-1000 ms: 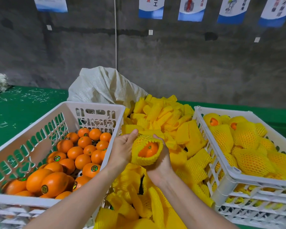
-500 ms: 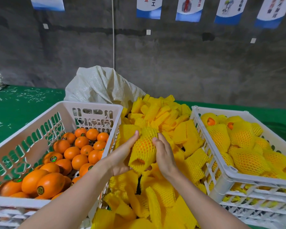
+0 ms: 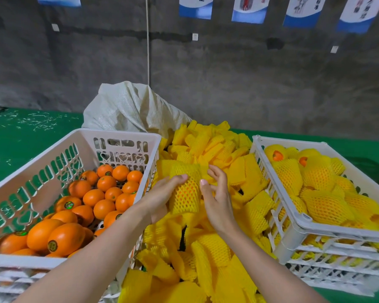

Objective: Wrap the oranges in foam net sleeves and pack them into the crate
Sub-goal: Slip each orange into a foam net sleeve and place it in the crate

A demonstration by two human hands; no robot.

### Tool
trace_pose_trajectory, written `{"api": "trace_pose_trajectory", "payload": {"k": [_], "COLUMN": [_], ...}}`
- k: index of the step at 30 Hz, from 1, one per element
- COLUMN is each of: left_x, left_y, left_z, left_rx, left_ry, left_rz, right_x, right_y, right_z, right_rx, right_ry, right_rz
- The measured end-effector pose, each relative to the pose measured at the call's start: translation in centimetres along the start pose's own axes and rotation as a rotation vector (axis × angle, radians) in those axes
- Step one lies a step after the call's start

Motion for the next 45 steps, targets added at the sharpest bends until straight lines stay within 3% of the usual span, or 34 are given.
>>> {"api": "trace_pose_trajectory", "payload": {"k": [5, 9, 12, 20, 25, 28, 31, 33, 37, 42, 45], "left_x": [0.1, 2.6, 4.5, 4.2, 2.1, 0.7, 0.0, 0.9, 2.6, 2.7, 3.1], "left_y": [-0.5, -1.8, -4.0, -3.4, -0.3, 0.9, 1.9, 1.8, 0.4, 0.2, -0.4], "left_z": [0.8, 0.9, 1.6, -1.7, -9.8, -14.7, -20.5, -23.8, -26.6, -26.3, -26.1], "left_rx": [0.031, 0.140, 0.080, 0.111, 0.084, 0.014, 0.090, 0.181, 0.280, 0.302, 0.362], "left_ry": [-0.054, -0.279, -0.189, -0.306, -0.225, -0.437, -0.830, -0.991, -1.113, -1.124, -1.155], "left_rz": [-0.107, -0.039, 0.056, -0.048, -0.243, -0.493, -0.812, -0.903, -0.837, -0.832, -0.732], "right_x": [0.2, -0.1, 0.3, 0.7, 1.6, 0.8, -0.8, -1.8, -5.0, -9.9, -9.8], "right_y": [2.1, 2.5, 2.3, 2.9, 0.5, -1.7, -3.7, -4.3, -5.0, -5.3, -5.0], "right_z": [-2.3, -1.9, 0.2, 4.7, 12.2, 18.7, 24.5, 28.2, 33.2, 33.9, 34.3], "right_rx": [0.172, 0.103, 0.040, 0.186, -0.102, -0.370, -0.545, -0.647, -0.687, -0.415, -0.429], "right_ry": [0.122, 0.238, 0.305, 0.275, 0.178, 0.188, 0.340, 0.448, 0.532, 0.766, 0.850], "right_rz": [0.095, 0.051, 0.056, 0.069, 0.111, 0.103, 0.039, -0.013, -0.214, -0.526, -0.560]}}
Point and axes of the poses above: each hand's wrist, its own y-axis away from the middle knuckle, its own z-axis out of the back of the hand, x = y × z, the point moved 9 cm from there along -y, towards the middle knuckle, and after that the axes turned 5 degrees about -x, right-handed, at the moved point
